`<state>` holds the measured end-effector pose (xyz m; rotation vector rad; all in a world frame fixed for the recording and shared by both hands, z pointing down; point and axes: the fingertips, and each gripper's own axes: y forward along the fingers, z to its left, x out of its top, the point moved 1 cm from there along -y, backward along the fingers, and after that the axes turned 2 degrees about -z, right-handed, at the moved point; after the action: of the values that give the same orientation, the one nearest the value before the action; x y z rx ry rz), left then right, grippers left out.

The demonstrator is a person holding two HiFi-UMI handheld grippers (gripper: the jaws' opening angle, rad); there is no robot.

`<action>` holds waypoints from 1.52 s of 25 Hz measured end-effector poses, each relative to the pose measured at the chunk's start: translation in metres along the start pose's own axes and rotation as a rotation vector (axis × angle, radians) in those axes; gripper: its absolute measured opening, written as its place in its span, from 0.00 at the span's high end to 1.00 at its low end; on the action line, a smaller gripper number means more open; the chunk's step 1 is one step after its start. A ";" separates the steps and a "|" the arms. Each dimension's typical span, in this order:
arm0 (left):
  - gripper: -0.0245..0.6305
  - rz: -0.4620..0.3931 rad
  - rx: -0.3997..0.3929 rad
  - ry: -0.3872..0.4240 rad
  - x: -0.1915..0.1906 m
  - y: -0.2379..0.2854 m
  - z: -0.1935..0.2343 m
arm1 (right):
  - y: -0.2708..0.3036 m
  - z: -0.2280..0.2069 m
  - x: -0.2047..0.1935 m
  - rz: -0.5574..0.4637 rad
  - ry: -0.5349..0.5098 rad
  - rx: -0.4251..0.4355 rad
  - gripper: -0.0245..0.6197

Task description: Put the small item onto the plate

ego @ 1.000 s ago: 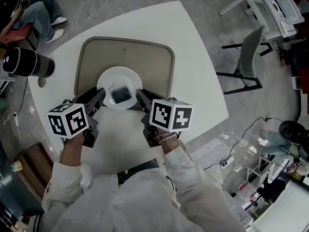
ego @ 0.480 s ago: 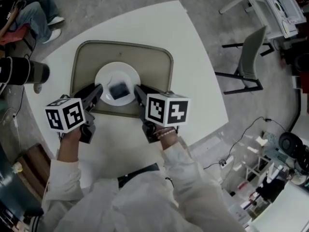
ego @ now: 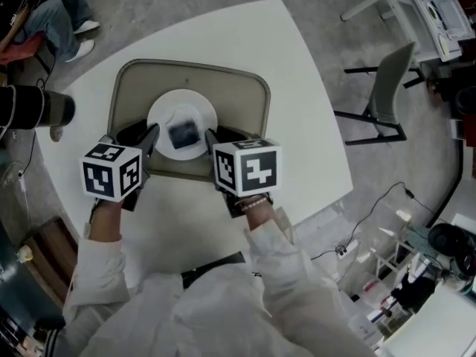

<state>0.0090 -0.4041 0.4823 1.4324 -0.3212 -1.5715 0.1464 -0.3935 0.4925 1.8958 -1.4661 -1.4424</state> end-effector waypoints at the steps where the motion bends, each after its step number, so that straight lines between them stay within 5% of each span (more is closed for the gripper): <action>1: 0.80 0.001 0.004 0.007 0.000 0.001 0.000 | 0.000 0.000 0.000 0.004 -0.023 -0.013 0.87; 9: 0.80 0.006 0.016 0.001 -0.005 0.003 0.002 | 0.000 0.001 0.001 -0.007 -0.110 -0.049 0.85; 21: 0.80 -0.003 0.085 0.111 -0.003 -0.010 0.006 | -0.003 0.009 0.000 -0.047 -0.143 -0.013 0.85; 38: 0.80 -0.149 -0.010 0.201 0.010 -0.095 -0.045 | -0.086 0.071 0.001 -0.310 -0.168 0.024 0.89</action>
<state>0.0061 -0.3458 0.3945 1.6223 -0.0887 -1.5278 0.1298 -0.3381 0.3971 2.1349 -1.3061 -1.7664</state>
